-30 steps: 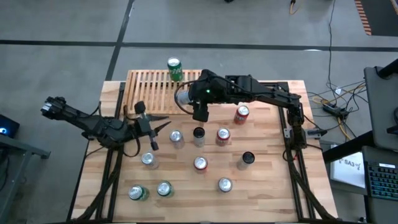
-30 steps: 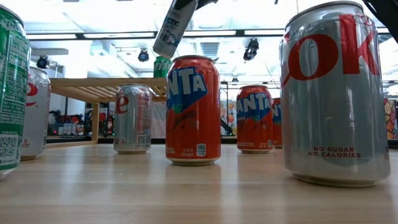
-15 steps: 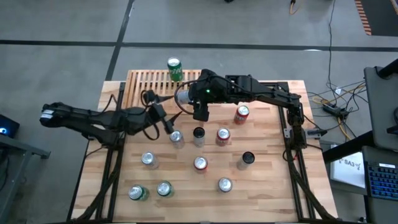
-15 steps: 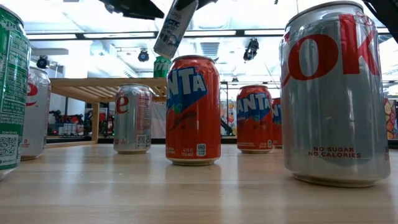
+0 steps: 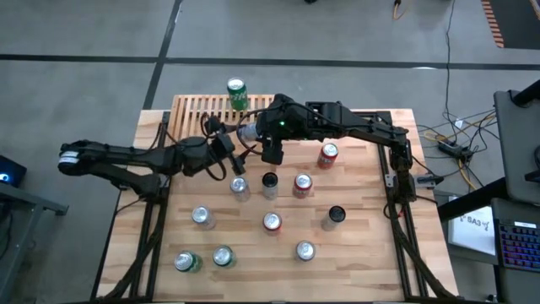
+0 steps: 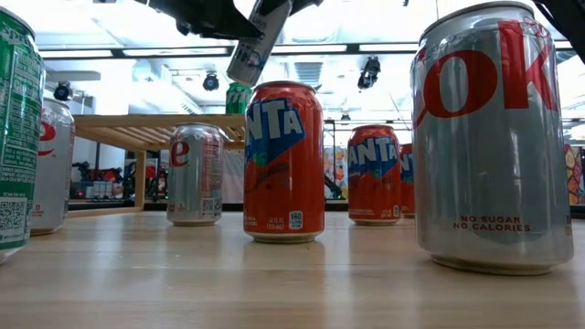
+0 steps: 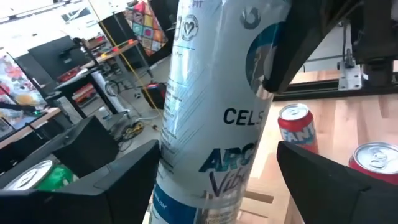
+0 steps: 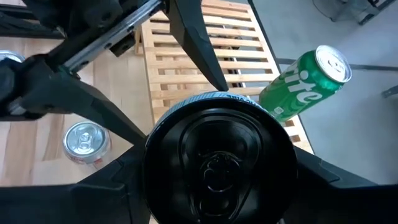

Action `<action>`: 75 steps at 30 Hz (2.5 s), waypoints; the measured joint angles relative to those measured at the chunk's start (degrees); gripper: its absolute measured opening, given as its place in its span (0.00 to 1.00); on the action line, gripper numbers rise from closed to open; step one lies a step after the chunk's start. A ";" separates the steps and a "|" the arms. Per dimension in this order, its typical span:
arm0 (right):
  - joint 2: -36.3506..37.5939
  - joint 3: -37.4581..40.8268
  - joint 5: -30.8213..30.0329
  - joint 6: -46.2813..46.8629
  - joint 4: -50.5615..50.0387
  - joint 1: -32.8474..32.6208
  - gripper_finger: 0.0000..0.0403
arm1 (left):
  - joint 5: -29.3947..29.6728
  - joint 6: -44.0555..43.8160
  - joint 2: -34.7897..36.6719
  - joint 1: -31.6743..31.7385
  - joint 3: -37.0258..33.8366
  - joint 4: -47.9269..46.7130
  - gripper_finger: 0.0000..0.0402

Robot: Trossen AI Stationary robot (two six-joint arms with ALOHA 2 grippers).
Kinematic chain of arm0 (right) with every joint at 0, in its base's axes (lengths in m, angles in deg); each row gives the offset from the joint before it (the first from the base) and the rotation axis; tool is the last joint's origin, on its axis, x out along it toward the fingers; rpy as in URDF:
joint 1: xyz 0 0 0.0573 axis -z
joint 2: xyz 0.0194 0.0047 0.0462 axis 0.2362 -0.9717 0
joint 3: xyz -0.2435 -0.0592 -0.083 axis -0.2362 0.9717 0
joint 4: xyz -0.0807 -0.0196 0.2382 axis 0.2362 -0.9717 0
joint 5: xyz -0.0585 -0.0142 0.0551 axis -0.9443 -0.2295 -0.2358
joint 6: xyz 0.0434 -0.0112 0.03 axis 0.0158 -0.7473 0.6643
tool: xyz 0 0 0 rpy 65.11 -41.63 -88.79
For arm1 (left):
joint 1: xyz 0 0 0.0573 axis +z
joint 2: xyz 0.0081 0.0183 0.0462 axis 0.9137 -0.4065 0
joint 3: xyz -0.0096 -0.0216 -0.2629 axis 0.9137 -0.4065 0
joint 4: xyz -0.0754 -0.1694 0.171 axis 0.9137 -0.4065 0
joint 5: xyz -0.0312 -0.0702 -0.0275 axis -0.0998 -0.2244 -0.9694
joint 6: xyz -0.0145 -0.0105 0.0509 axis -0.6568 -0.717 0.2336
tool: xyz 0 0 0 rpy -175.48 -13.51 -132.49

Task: Place canned beverage on shelf
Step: Put the bottom left white/blue soda can on the shelf

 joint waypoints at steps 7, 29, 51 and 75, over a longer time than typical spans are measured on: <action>-0.06 0.02 0.00 2.33 -0.54 0.00 0.58 | 0.32 1.93 -3.17 0.37 0.02 3.77 0.77; -0.07 0.02 0.44 8.34 0.42 0.04 0.60 | 2.40 3.38 -4.86 0.63 0.04 7.26 0.62; 1.72 -0.04 0.80 7.63 4.94 -0.02 0.76 | 2.21 0.11 5.65 0.62 -5.60 3.45 0.58; 2.52 -0.04 3.65 5.05 9.48 0.00 0.73 | 6.28 -6.44 43.16 2.99 -23.02 -4.67 0.59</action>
